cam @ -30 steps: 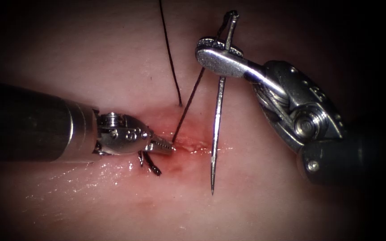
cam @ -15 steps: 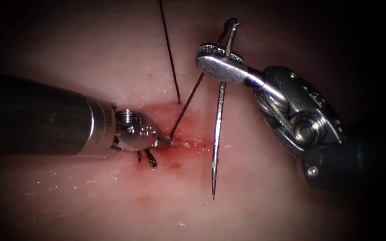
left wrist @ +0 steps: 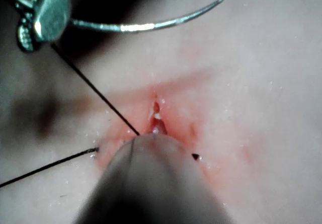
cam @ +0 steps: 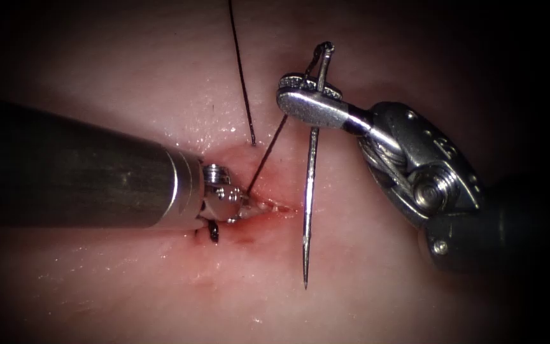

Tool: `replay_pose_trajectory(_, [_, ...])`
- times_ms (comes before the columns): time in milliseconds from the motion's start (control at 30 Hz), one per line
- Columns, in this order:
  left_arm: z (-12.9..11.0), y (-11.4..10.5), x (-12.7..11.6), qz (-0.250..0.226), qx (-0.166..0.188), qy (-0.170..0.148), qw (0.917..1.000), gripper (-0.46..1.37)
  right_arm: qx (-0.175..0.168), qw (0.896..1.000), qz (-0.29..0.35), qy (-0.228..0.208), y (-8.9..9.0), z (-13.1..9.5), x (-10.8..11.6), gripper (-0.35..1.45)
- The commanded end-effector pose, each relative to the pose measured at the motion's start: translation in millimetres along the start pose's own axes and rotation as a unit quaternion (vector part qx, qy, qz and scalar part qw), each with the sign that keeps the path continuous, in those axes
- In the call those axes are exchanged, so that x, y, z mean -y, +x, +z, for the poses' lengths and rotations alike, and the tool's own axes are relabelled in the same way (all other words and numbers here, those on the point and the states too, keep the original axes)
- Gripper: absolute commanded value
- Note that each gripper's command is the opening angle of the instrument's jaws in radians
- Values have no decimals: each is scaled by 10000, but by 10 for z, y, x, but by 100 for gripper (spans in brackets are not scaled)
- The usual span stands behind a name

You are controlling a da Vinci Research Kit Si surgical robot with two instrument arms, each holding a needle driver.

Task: Wound Closure
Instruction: Open the wound using the left gripper

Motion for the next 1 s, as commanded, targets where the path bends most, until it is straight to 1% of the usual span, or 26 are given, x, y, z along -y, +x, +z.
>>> replay_pose_trajectory(33, [0, 1, -1, 2, -141, 19, 9999, 53, 13, 10000, -7, -18, -1, 0, 0, -35])
replay_pose_trajectory(67, [0, 2, -1, 13, -227, 36, 9997, 55, 12, 10000, -10, -16, -1, -1, -1, -35])
replay_pose_trajectory(100, [0, 2, -1, 15, -241, 38, 9997, 56, 12, 10000, -10, -16, -1, -1, -1, -35])
replay_pose_trajectory(133, [-1, 1, -1, 32, -344, 39, 9994, 61, 26, 10000, -14, -11, -2, -1, -2, -35])
replay_pose_trajectory(233, [-4, -1, -2, 66, -530, -13, 9986, 67, 39, 10000, -22, -8, -3, -2, -3, -35])
replay_pose_trajectory(300, [-6, -2, -5, 87, -650, -29, 9978, 68, 51, 10000, -30, -5, -4, -1, -5, -35])
replay_pose_trajectory(500, [-7, -3, -11, 110, -838, -12, 9964, 71, 54, 9999, -120, 7, -9, -1, -11, -35])
replay_pose_trajectory(533, [-9, -2, -11, 120, -908, -12, 9958, 74, 45, 9997, -221, 15, -10, -1, -14, -35])
replay_pose_trajectory(800, [-12, -2, -10, 136, -995, -21, 9949, 84, -7, 9975, -705, 59, -7, 2, -18, -35])
replay_pose_trajectory(1000, [-12, -2, -10, 138, -992, -8, 9950, 87, -52, 9974, -722, 66, -6, 3, -19, -35])
